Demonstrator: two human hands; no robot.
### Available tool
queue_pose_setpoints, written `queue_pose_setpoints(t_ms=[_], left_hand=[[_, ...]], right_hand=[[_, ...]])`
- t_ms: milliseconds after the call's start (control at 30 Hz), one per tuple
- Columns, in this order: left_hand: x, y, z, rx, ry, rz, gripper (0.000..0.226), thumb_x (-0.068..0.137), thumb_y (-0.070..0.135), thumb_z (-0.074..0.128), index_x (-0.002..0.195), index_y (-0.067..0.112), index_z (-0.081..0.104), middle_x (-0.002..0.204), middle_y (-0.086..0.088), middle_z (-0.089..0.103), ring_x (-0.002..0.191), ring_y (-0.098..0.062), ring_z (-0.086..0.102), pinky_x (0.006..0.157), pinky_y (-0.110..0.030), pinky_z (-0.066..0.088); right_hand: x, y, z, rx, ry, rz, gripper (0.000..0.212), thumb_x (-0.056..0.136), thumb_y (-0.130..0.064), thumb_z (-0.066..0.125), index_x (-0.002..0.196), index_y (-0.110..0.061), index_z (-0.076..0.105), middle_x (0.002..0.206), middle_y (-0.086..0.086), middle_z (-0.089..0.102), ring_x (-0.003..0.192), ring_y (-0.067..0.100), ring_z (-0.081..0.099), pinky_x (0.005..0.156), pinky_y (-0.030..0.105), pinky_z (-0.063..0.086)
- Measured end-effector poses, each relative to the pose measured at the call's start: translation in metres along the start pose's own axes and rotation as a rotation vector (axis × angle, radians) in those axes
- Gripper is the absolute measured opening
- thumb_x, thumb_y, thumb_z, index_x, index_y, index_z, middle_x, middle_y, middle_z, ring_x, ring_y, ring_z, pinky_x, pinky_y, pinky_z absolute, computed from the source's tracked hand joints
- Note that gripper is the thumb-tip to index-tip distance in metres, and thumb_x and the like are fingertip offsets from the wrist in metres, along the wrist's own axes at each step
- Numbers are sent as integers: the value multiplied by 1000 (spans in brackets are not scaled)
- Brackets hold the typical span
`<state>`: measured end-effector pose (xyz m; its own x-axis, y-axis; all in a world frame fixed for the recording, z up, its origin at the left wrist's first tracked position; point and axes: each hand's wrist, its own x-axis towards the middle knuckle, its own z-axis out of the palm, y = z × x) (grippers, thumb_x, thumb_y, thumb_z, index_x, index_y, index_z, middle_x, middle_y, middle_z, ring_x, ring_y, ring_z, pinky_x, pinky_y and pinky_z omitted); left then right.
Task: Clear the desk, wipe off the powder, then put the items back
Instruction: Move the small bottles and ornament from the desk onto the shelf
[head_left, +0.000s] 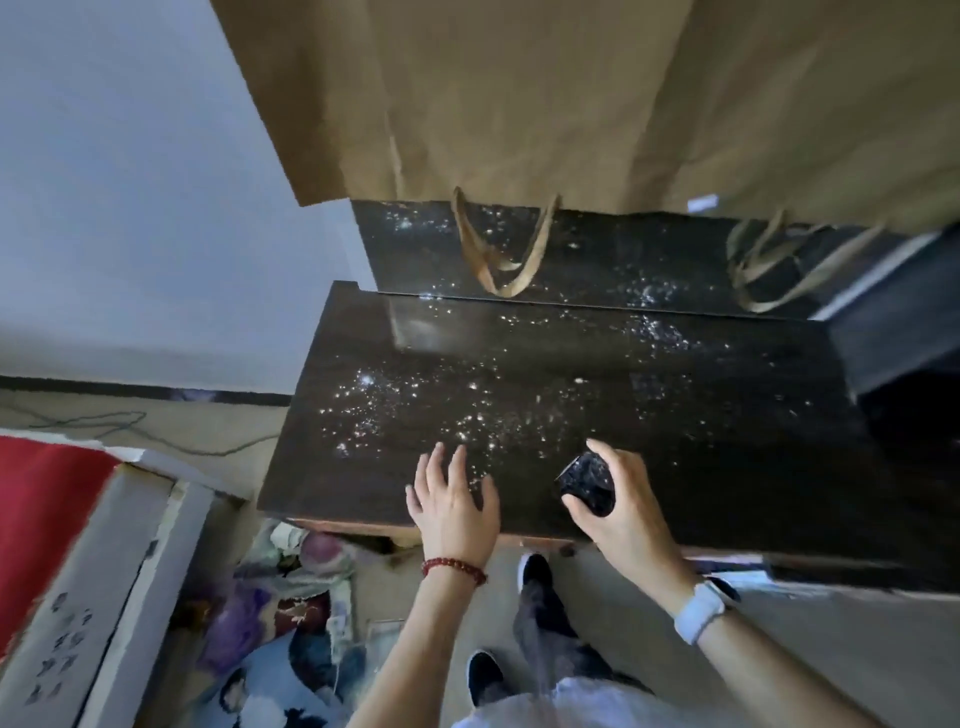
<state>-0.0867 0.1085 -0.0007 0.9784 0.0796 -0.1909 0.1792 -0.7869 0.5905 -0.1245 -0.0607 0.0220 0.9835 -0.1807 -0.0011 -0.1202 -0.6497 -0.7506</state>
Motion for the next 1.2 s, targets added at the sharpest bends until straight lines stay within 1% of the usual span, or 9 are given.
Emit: queue_pose_setpoints(t_ms=[200, 467, 633, 733, 867, 1000, 1100, 1167, 1200], left_hand=[[-43, 94, 55, 36, -133, 379, 42, 86, 26, 50, 126, 11, 51, 134, -11, 50, 126, -31, 41, 106, -45, 28], [-102, 250, 151, 59, -272, 668, 43, 91, 28, 47, 132, 17, 43, 140, -4, 41, 131, -23, 33, 110, -39, 27], [-115, 366, 218, 1, -249, 686, 49, 89, 25, 50, 135, 13, 37, 140, -9, 37, 128, -27, 35, 107, -40, 31], [-116, 419, 238, -56, -223, 673, 57, 88, 21, 52, 138, 9, 30, 141, -14, 34, 130, -30, 33, 108, -40, 30], [-99, 460, 244, -113, -126, 630, 64, 87, 15, 54, 141, 5, 22, 143, -19, 28, 133, -33, 28, 108, -38, 28], [-72, 486, 249, -212, -38, 594, 57, 87, 9, 52, 138, 2, 26, 145, -21, 26, 134, -35, 28, 109, -38, 28], [-58, 492, 255, -327, 54, 610, 36, 88, 6, 50, 123, 5, 41, 146, -17, 30, 126, -33, 44, 92, -36, 45], [-53, 489, 257, -411, 113, 578, 25, 88, 5, 51, 109, 2, 40, 144, -12, 38, 109, -33, 58, 73, -31, 45], [-51, 487, 258, -428, 133, 563, 25, 87, 6, 52, 108, 0, 38, 143, -9, 41, 107, -31, 60, 72, -31, 45]], right_hand=[[-64, 62, -89, -24, 153, 192, 65, 72, -12, 75, 129, -16, 45, 112, -1, 41, 106, 18, 53, 90, 13, 32], [-115, 159, -225, 78, 340, 367, 65, 77, -19, 72, 133, -22, 38, 123, -2, 39, 110, 12, 47, 94, 24, 41], [-110, 234, -322, 77, 357, 343, 65, 79, -21, 69, 135, -22, 36, 127, -1, 37, 108, 7, 44, 91, 16, 37], [-95, 265, -368, 44, 376, 309, 65, 79, -24, 70, 135, -23, 36, 123, -2, 39, 107, 7, 46, 90, 18, 40], [-56, 290, -408, 8, 384, 234, 65, 78, -21, 70, 134, -19, 38, 114, -4, 40, 110, 16, 49, 90, 18, 35], [-1, 297, -435, -24, 378, 173, 65, 80, -23, 68, 136, -19, 35, 124, 6, 43, 116, 21, 47, 95, 25, 38], [44, 292, -445, -84, 374, 134, 66, 81, -25, 67, 137, -18, 33, 127, 8, 43, 120, 23, 44, 100, 34, 40], [71, 288, -449, -108, 365, 113, 65, 82, -24, 67, 137, -17, 34, 129, 9, 43, 123, 22, 41, 102, 33, 37], [82, 288, -449, -127, 350, 98, 64, 82, -23, 67, 137, -16, 34, 130, 10, 43, 124, 22, 40, 104, 32, 35]])
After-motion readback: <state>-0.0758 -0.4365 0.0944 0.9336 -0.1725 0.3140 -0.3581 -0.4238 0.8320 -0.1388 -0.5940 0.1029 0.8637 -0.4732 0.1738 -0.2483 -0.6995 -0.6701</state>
